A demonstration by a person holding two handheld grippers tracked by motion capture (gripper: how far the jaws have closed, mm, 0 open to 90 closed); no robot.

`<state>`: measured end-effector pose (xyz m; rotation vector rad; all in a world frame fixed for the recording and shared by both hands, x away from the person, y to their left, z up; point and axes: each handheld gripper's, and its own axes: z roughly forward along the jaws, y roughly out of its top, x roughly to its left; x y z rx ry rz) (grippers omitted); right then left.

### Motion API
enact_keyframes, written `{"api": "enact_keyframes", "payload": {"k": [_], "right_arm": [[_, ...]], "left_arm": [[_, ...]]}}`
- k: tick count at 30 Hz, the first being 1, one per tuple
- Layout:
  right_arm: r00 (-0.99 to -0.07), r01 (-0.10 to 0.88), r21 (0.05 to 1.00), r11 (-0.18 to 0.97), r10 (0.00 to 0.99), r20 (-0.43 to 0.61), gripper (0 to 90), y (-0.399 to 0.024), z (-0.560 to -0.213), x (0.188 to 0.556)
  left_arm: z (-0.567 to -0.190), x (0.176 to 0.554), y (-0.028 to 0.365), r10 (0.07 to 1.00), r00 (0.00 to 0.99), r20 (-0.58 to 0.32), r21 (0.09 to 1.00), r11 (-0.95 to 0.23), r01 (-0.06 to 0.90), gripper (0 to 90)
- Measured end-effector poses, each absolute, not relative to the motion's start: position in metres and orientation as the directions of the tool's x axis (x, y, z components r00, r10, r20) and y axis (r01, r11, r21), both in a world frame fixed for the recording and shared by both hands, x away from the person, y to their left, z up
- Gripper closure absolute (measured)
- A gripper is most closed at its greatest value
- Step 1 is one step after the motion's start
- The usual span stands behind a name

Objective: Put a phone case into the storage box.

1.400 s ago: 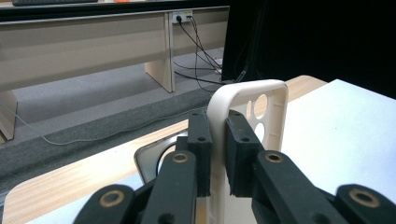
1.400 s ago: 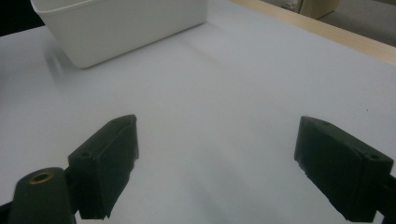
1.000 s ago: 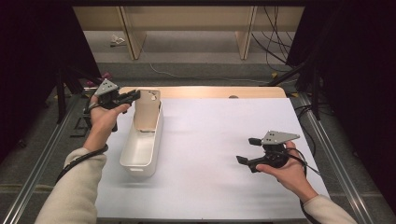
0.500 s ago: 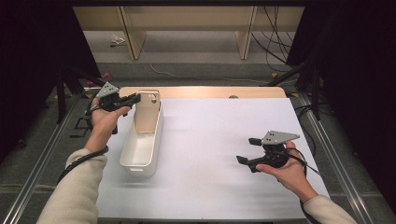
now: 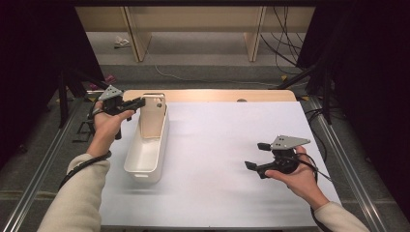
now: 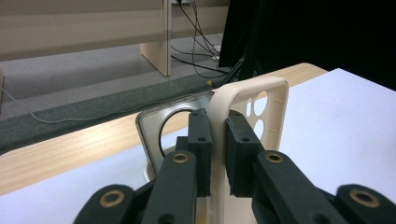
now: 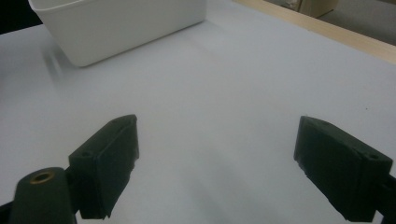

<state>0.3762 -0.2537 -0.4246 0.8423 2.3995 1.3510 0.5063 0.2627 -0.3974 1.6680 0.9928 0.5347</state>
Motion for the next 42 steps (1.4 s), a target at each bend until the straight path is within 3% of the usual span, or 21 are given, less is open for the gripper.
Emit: {"api": "enact_keyframes", "payload": {"k": [18, 42], "right_arm": [[-0.798, 0.358, 0.844, 0.400, 0.600, 0.054, 15.1, -0.254, -0.425, 0.376], [-0.800, 0.357, 0.845, 0.398, 0.598, 0.056, 15.6, -0.254, -0.425, 0.377]], "left_arm": [[-0.405, 0.511, 0.265, 0.825, 0.544, -0.152, 0.922, -0.080, 0.379, 80.8], [-0.413, 0.529, 0.261, 0.874, 0.482, -0.057, 0.887, -0.177, 0.426, 68.8]]}}
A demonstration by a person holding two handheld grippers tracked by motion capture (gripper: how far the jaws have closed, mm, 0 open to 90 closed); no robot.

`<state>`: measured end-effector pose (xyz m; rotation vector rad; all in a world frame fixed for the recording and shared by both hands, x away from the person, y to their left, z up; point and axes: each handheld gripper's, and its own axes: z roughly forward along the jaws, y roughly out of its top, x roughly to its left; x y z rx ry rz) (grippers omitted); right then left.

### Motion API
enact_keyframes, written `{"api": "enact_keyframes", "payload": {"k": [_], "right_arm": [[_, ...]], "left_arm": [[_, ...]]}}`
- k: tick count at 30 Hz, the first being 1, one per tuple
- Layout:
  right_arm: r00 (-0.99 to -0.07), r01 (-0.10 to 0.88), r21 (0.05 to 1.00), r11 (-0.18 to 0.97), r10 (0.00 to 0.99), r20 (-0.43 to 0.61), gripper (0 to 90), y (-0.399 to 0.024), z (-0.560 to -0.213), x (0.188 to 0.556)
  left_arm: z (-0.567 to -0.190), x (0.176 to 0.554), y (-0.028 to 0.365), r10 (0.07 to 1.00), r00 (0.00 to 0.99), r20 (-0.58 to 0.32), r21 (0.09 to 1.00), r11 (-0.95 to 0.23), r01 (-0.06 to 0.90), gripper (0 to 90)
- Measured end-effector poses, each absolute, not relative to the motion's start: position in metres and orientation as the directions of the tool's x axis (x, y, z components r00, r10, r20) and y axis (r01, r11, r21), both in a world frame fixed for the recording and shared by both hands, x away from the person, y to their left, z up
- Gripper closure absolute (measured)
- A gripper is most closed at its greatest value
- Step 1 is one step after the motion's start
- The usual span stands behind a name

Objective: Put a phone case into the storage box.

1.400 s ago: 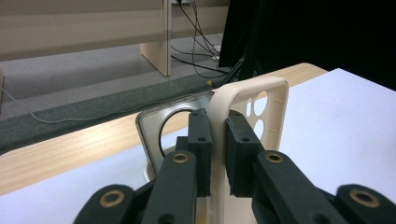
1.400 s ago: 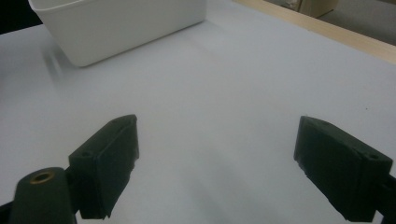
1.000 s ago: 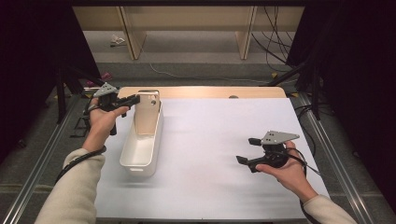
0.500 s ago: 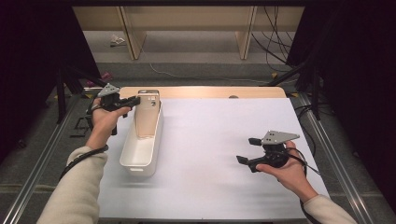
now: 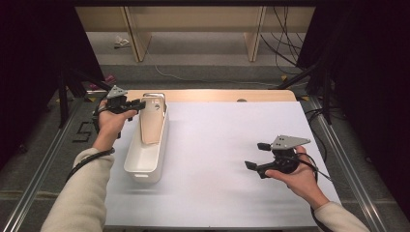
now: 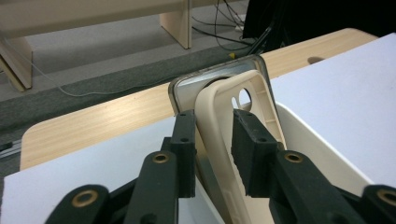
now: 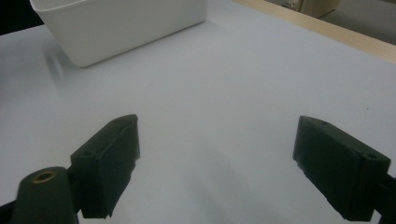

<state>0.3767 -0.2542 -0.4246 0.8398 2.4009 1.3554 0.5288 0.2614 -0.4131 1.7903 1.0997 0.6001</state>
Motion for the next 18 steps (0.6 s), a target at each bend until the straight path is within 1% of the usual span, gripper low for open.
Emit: {"api": "enact_keyframes", "payload": {"k": [2, 8, 13, 18], "right_arm": [[-0.800, 0.357, 0.845, 0.398, 0.597, 0.057, 15.6, -0.254, -0.425, 0.377], [-0.800, 0.357, 0.844, 0.399, 0.597, 0.057, 15.7, -0.254, -0.424, 0.377], [-0.801, 0.357, 0.844, 0.399, 0.595, 0.058, 15.7, -0.254, -0.424, 0.376], [-0.801, 0.357, 0.846, 0.397, 0.595, 0.058, 15.7, -0.254, -0.424, 0.377]], "left_arm": [[-0.413, 0.530, 0.260, 0.878, 0.475, -0.047, 0.885, -0.184, 0.428, 66.8], [-0.409, 0.532, 0.257, 0.879, 0.476, -0.008, 0.879, -0.221, 0.423, 64.5], [-0.404, 0.532, 0.253, 0.883, 0.468, 0.040, 0.869, -0.262, 0.419, 59.4], [-0.398, 0.529, 0.251, 0.881, 0.469, 0.057, 0.871, -0.274, 0.408, 56.5]]}}
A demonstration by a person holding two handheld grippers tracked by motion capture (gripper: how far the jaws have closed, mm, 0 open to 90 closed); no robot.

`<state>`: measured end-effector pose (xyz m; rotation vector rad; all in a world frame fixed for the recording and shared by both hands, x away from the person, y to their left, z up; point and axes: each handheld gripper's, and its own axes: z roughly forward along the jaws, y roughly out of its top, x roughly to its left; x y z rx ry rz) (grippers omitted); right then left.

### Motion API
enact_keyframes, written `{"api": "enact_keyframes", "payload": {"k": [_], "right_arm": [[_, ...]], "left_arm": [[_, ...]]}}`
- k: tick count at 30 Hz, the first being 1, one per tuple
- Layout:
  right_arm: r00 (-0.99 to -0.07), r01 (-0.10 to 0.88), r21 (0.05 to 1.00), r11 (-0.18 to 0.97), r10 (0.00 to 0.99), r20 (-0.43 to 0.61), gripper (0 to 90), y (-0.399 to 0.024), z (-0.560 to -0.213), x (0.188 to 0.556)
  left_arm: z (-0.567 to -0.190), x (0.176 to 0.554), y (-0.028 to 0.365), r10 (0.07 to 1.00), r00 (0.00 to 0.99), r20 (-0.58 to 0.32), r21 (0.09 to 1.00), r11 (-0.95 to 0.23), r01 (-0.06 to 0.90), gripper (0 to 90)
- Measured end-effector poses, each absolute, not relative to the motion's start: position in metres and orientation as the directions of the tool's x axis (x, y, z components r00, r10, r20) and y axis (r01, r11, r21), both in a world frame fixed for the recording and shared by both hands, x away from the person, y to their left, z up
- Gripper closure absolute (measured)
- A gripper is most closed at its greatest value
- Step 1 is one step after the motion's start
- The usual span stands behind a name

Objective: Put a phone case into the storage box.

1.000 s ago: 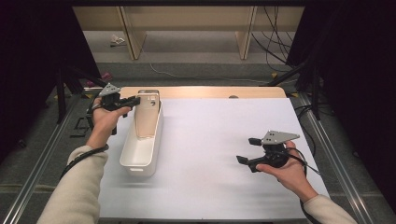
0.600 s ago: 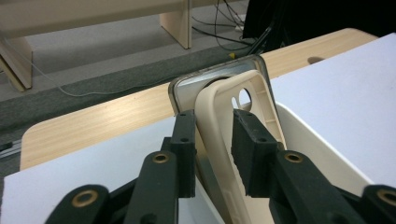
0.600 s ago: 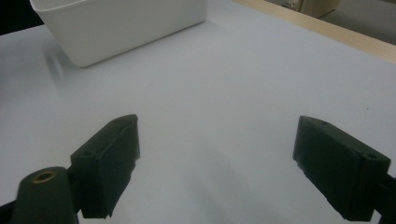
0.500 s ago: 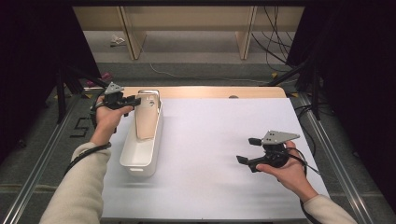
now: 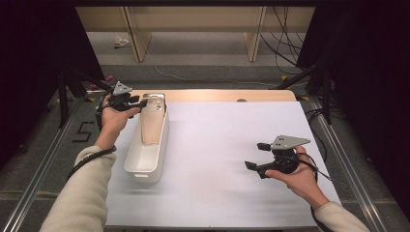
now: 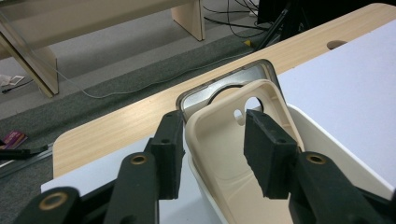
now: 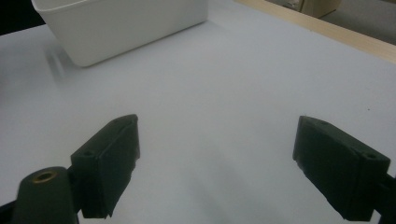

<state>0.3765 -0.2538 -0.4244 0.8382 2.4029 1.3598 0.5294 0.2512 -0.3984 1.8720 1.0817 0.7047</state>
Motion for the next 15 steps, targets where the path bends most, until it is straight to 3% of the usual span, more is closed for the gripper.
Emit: {"api": "enact_keyframes", "payload": {"k": [15], "right_arm": [[-0.800, 0.356, 0.845, 0.399, 0.597, 0.055, 15.7, -0.254, -0.424, 0.377]], "left_arm": [[-0.379, 0.497, 0.252, 0.899, 0.433, -0.060, 0.873, -0.163, 0.459, 29.0]]}}
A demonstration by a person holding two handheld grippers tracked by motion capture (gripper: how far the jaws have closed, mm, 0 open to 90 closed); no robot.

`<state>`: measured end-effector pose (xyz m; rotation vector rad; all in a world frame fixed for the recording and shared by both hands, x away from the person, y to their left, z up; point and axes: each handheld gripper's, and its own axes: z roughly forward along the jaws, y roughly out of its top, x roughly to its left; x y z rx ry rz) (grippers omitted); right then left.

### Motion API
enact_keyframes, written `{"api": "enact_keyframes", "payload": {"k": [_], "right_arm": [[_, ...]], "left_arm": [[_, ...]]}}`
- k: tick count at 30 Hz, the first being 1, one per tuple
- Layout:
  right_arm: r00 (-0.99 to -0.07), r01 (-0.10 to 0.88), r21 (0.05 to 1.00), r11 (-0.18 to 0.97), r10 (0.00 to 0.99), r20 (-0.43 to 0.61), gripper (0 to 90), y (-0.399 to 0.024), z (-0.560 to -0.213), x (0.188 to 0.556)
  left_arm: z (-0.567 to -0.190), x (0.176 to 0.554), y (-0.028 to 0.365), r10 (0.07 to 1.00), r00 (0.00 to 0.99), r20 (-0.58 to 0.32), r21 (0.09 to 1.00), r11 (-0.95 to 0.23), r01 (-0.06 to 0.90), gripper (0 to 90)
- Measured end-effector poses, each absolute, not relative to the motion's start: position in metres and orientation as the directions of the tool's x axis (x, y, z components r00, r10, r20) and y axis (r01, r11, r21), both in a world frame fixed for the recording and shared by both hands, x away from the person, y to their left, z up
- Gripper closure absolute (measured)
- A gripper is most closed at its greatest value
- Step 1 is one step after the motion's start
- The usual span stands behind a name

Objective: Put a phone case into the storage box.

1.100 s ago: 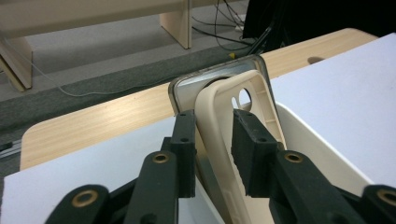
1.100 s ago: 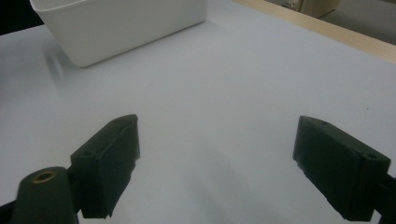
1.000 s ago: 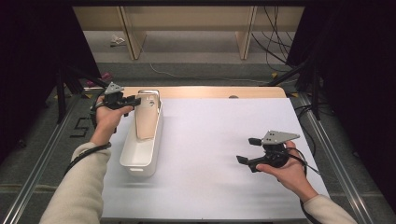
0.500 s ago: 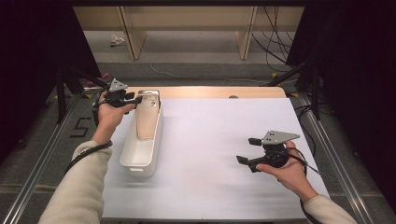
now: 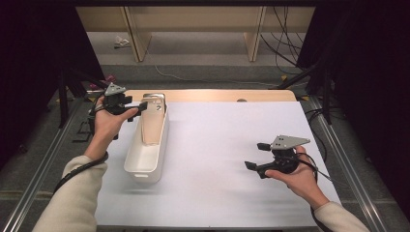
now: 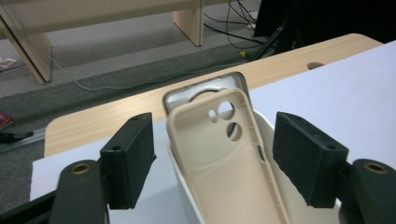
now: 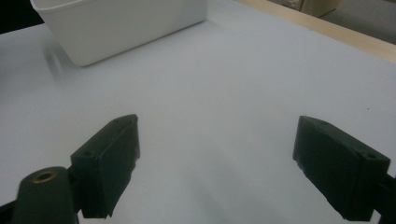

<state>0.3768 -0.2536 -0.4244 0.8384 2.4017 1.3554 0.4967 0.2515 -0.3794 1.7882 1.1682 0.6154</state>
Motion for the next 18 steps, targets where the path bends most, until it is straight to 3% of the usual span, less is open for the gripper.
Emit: {"api": "enact_keyframes", "payload": {"k": [11, 18], "right_arm": [[-0.797, 0.359, 0.846, 0.395, 0.602, 0.057, 15.7, -0.255, -0.423, 0.377], [-0.797, 0.358, 0.846, 0.395, 0.602, 0.056, 15.7, -0.255, -0.423, 0.377]], "left_arm": [[-0.368, 0.468, 0.247, 0.884, 0.464, -0.061, 0.888, -0.164, 0.429, 15.5], [-0.365, 0.451, 0.244, 0.878, 0.477, -0.034, 0.896, -0.184, 0.404, 12.5]]}}
